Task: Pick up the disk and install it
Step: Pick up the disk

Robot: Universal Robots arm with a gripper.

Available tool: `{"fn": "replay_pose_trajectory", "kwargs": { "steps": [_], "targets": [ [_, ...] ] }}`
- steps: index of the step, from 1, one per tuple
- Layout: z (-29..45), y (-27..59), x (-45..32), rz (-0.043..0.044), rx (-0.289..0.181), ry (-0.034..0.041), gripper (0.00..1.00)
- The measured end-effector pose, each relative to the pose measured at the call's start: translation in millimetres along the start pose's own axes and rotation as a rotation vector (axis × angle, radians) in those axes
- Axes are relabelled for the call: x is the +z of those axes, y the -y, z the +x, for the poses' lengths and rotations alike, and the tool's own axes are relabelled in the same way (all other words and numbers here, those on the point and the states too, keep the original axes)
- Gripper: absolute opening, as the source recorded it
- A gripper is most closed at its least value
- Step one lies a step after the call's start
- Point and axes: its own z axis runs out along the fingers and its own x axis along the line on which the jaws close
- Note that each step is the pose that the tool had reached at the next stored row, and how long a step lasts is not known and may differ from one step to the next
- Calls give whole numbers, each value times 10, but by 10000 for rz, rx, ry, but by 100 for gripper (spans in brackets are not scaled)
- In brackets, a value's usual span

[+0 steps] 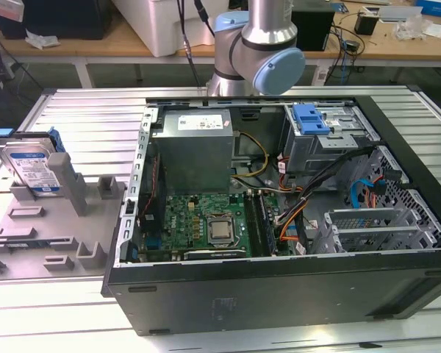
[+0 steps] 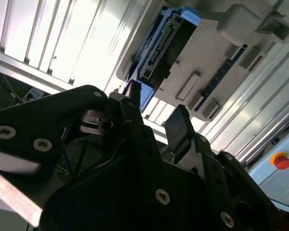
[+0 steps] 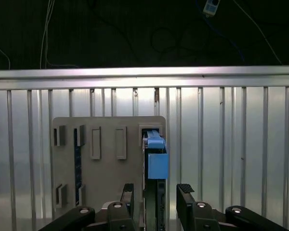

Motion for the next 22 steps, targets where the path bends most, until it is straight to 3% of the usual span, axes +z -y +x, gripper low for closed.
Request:
{"fn": "replay_pose_trajectory", "kwargs": {
  "steps": [10,22],
  "targets": [
    [-2,-11,64,8,0,0,48],
    [-7,-56,192,14,0,0,48]
  ]
}}
